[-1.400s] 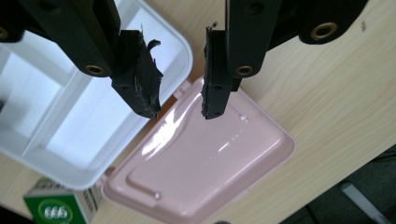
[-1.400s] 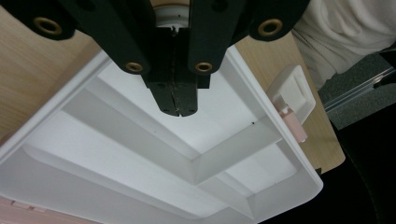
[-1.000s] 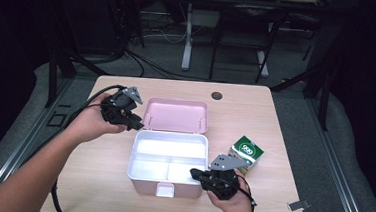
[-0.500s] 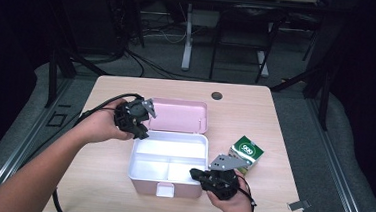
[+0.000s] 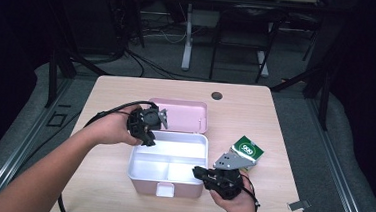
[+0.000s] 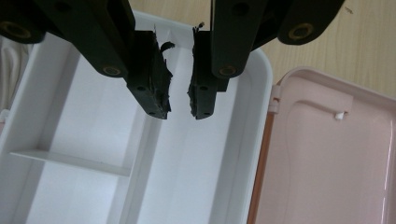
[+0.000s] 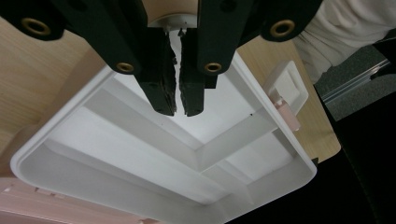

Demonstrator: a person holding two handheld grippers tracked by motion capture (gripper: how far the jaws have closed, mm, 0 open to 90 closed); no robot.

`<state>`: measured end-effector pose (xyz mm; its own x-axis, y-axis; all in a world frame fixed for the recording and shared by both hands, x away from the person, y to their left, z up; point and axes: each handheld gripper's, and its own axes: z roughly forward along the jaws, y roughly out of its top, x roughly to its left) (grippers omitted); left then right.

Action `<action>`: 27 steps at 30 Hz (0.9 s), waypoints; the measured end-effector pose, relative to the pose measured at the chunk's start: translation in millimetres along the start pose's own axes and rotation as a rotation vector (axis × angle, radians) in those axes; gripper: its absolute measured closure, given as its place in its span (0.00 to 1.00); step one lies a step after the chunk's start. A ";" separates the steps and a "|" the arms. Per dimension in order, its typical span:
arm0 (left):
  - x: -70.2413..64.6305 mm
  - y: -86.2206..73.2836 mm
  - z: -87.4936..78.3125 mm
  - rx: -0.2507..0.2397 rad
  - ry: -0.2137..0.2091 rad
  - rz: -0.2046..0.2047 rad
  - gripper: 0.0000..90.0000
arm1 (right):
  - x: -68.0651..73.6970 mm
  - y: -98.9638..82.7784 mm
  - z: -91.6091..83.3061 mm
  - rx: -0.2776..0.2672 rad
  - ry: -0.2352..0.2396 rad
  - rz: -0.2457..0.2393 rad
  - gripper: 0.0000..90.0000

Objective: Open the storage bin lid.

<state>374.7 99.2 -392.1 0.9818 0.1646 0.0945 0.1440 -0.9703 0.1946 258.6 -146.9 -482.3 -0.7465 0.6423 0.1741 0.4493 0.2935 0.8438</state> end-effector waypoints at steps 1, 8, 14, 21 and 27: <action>-0.8 1.3 0.9 0.006 0.001 0.007 0.84 | -0.6 0.2 -0.7 -0.005 0.001 0.002 0.94; -7.6 13.5 8.7 0.031 -0.021 0.051 0.84 | -5.6 2.6 -9.8 -0.028 -0.025 0.013 0.92; -12.7 22.1 17.4 0.048 -0.034 0.077 0.85 | -13.5 3.2 -16.7 -0.055 -0.026 0.043 0.90; -16.9 30.7 24.5 0.063 -0.053 0.098 0.85 | -20.8 1.0 -19.4 -0.057 -0.040 0.063 0.89; -19.4 36.7 32.7 0.087 -0.062 0.120 0.85 | -25.3 0.0 -21.9 -0.061 -0.044 0.075 0.88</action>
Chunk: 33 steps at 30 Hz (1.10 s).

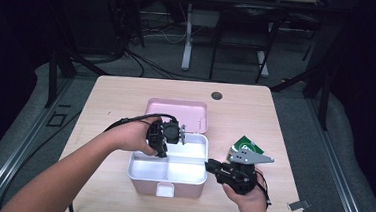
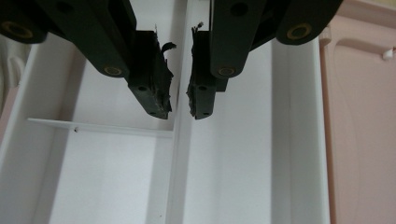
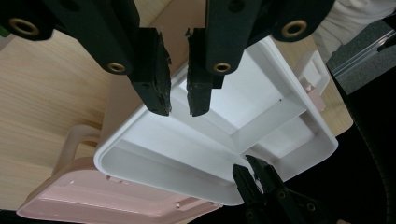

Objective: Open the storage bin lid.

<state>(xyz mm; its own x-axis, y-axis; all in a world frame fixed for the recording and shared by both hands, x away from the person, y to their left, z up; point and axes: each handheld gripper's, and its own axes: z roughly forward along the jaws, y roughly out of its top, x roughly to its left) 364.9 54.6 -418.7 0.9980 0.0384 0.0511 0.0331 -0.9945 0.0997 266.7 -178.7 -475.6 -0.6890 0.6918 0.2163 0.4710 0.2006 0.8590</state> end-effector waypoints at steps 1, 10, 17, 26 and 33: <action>-0.1 0.7 1.2 0.007 0.003 0.001 0.85 | -0.6 -0.1 -0.1 -0.002 0.003 0.002 0.88; 0.4 7.1 12.1 0.030 -0.013 0.016 0.89 | -4.7 -2.3 0.3 0.005 -0.007 0.007 0.88; -3.7 14.3 22.0 0.076 -0.016 0.050 0.92 | -6.5 -3.6 0.8 0.007 -0.008 0.015 0.87; -7.0 16.0 21.9 0.096 0.005 0.049 0.98 | -9.7 -5.5 1.9 0.015 -0.015 0.024 0.85; -6.9 15.7 21.1 0.102 -0.007 0.045 0.98 | -13.8 -6.1 1.8 0.011 -0.031 0.034 0.85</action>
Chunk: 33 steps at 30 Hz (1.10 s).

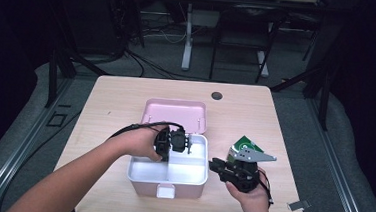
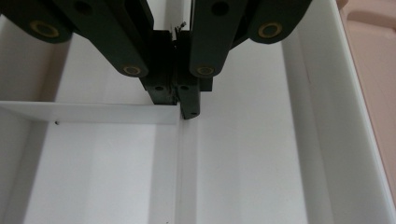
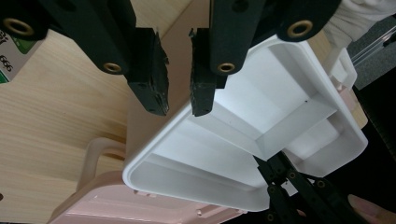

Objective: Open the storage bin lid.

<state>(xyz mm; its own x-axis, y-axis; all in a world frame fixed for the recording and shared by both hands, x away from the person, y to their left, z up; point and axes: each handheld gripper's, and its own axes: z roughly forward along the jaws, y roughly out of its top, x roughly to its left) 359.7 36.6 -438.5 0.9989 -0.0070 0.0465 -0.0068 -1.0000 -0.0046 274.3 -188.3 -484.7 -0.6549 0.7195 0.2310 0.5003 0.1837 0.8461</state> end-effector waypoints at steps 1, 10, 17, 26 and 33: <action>-0.4 -0.1 -0.3 0.000 0.000 -0.004 0.99 | -1.0 -0.3 -0.2 0.006 -0.001 0.001 0.85; -3.6 -1.1 -9.5 -0.001 0.050 -0.003 0.99 | -5.1 -0.1 -2.6 -0.003 -0.006 0.011 0.85; -3.3 -9.3 -31.1 -0.035 0.075 -0.046 0.99 | -6.5 -0.5 -2.7 0.000 -0.012 0.012 0.84; 1.8 -28.8 -44.5 -0.077 0.032 -0.197 0.99 | -6.7 -1.2 -1.0 0.005 -0.015 0.011 0.84; 8.2 -39.7 -45.2 -0.071 0.000 -0.309 0.99 | -6.4 -1.7 0.3 0.012 -0.016 0.010 0.84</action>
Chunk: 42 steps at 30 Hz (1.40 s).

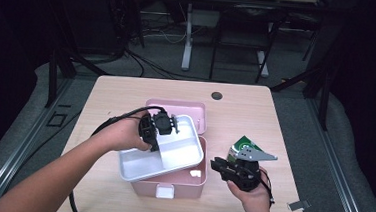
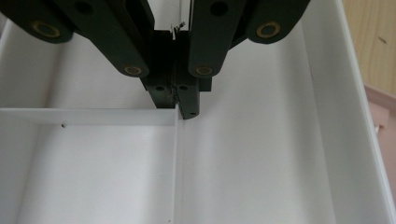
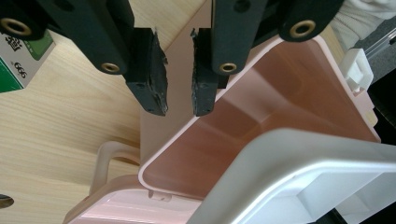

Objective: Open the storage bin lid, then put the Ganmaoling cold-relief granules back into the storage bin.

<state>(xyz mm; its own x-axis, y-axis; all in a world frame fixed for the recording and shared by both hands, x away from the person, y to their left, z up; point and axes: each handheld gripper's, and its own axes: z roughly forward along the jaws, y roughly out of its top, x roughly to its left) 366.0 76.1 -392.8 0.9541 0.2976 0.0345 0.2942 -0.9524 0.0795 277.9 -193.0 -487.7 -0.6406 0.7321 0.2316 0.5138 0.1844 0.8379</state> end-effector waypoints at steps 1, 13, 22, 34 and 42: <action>2.6 -2.6 0.3 0.008 -0.005 -0.023 0.99 | 0.1 -0.3 0.4 -0.005 -0.005 0.001 0.84; 19.7 -30.4 -2.5 0.024 -0.023 -0.112 0.99 | -0.2 -0.6 1.0 0.002 0.006 0.001 0.83; 36.5 -59.6 -10.3 0.019 -0.011 -0.198 0.99 | -0.3 -0.2 0.0 0.001 -0.004 0.000 0.83; 60.7 -108.0 -13.0 0.027 0.007 -0.348 0.99 | 0.3 -0.4 0.2 0.001 -0.002 0.001 0.82; 75.9 -141.5 -9.4 0.039 0.015 -0.444 0.99 | 1.8 -0.7 1.0 0.002 -0.002 -0.003 0.82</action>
<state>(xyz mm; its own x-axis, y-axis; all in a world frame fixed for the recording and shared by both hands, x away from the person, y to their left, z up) 396.3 234.0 -392.1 0.7342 0.6786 0.0201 0.6771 -0.7341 0.0520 276.9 -191.1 -488.3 -0.6406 0.7332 0.2283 0.5132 0.1876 0.8375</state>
